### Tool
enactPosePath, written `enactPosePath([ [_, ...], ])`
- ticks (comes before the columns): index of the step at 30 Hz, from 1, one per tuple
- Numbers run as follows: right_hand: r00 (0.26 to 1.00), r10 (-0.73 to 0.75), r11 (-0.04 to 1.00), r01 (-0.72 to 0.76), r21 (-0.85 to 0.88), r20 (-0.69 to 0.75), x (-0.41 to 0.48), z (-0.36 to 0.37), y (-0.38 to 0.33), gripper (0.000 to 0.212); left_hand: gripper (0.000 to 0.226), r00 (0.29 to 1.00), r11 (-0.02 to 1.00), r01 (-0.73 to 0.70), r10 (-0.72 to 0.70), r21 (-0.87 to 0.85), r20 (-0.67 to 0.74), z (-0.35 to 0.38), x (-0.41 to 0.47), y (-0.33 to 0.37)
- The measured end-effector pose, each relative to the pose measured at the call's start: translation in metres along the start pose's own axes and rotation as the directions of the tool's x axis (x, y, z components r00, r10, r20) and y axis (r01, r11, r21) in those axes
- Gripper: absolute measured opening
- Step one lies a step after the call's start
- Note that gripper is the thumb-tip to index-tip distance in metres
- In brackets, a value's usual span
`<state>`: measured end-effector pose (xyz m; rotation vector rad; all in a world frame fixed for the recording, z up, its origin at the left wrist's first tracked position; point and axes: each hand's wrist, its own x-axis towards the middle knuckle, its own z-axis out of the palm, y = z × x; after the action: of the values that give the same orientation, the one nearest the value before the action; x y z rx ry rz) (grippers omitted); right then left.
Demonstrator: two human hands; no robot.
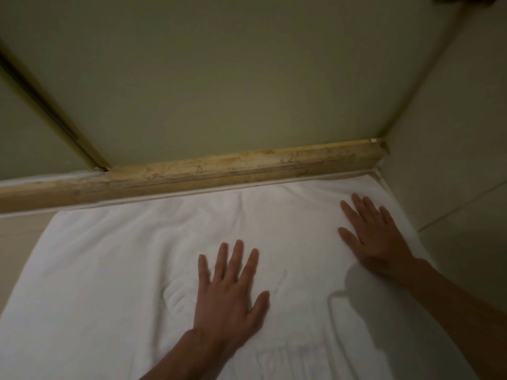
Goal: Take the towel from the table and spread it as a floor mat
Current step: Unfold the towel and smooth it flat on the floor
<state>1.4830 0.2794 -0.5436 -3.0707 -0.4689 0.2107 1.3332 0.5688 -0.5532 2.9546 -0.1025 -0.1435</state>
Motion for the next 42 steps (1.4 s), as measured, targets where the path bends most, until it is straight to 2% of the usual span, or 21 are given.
enactPosePath([
  [7,1.000,0.016,1.000,-0.016,-0.019,-0.004,0.003,0.004,0.003,0.063,0.079,0.999,1.000,-0.012,0.011,0.026,0.032,-0.002,0.009,0.003],
  [18,0.999,0.031,0.999,-0.029,-0.040,0.042,0.014,0.004,-0.004,0.066,0.081,0.999,0.996,0.004,-0.007,0.088,0.036,-0.005,0.124,0.011],
  [20,0.999,-0.035,0.999,0.035,-0.015,0.004,0.019,-0.002,-0.023,0.066,0.081,1.000,0.996,0.005,-0.006,0.086,0.012,-0.001,0.123,0.010],
  [22,0.986,-0.164,0.986,0.165,0.029,-0.028,0.025,-0.007,-0.051,0.067,0.080,1.000,0.997,0.000,0.000,0.076,0.003,0.000,0.120,0.009],
  [24,0.959,-0.281,0.959,0.282,0.041,-0.031,0.035,-0.009,-0.080,0.065,0.079,1.000,0.998,0.014,-0.013,0.068,-0.008,-0.001,0.120,0.010],
  [26,0.942,-0.336,0.941,0.336,0.030,-0.017,0.047,-0.006,-0.101,0.060,0.078,0.999,0.998,0.026,-0.025,0.061,-0.022,-0.001,0.120,0.012],
  [32,0.950,-0.312,0.950,0.312,-0.008,-0.005,0.062,0.005,-0.084,0.063,0.078,1.000,0.997,0.027,-0.026,0.070,-0.018,-0.002,0.120,0.011],
  [38,0.985,-0.170,0.985,0.170,-0.009,0.006,0.062,0.005,-0.042,0.071,0.079,1.000,0.999,0.013,-0.013,0.040,-0.017,-0.003,0.120,0.009],
  [42,0.998,-0.066,0.998,0.066,0.006,-0.013,0.065,0.005,-0.013,0.067,0.078,1.000,0.999,0.010,-0.009,0.039,-0.029,-0.003,0.120,0.009],
])
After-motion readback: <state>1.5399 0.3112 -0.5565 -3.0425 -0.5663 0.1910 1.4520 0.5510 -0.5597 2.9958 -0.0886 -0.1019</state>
